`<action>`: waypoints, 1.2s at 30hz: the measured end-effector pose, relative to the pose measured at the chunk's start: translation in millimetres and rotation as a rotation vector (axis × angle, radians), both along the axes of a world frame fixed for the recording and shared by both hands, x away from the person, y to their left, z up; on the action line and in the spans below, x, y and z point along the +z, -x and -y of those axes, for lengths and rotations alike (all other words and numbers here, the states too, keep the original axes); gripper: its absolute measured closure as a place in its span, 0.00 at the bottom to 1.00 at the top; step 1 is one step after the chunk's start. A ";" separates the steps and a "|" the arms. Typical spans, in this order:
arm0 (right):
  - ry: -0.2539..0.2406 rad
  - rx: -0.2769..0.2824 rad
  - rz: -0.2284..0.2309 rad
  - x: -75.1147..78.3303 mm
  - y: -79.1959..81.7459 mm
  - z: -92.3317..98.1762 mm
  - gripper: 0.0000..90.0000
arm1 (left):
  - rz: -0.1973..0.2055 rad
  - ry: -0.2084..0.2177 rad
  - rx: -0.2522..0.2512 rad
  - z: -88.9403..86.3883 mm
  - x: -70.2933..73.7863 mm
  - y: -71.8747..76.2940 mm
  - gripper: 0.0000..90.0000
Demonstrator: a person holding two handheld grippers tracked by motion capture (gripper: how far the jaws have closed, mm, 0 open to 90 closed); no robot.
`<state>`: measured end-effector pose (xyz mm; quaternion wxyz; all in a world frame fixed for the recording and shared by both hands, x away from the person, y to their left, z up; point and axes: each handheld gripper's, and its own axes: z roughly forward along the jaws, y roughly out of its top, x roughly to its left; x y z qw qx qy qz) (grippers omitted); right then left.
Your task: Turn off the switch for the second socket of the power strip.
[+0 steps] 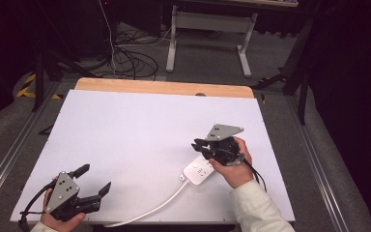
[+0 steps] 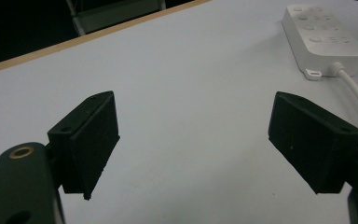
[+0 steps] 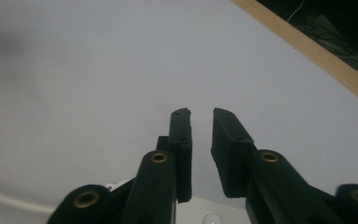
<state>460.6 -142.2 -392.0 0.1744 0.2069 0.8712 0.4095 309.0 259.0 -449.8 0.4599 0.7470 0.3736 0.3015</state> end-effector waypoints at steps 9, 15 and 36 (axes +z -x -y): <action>0.061 0.007 -0.121 -5.6 -8.8 -0.5 1.00 | 0.001 -0.006 0.003 0.1 -0.1 -0.5 0.19; 0.152 -0.028 -0.185 -12.9 -15.2 -5.9 1.00 | 0.001 -0.008 0.004 0.3 -0.3 -0.8 0.19; 0.326 -0.090 -0.247 -30.9 -27.0 -9.8 1.00 | -0.009 -0.010 0.007 0.9 -1.3 -1.3 0.19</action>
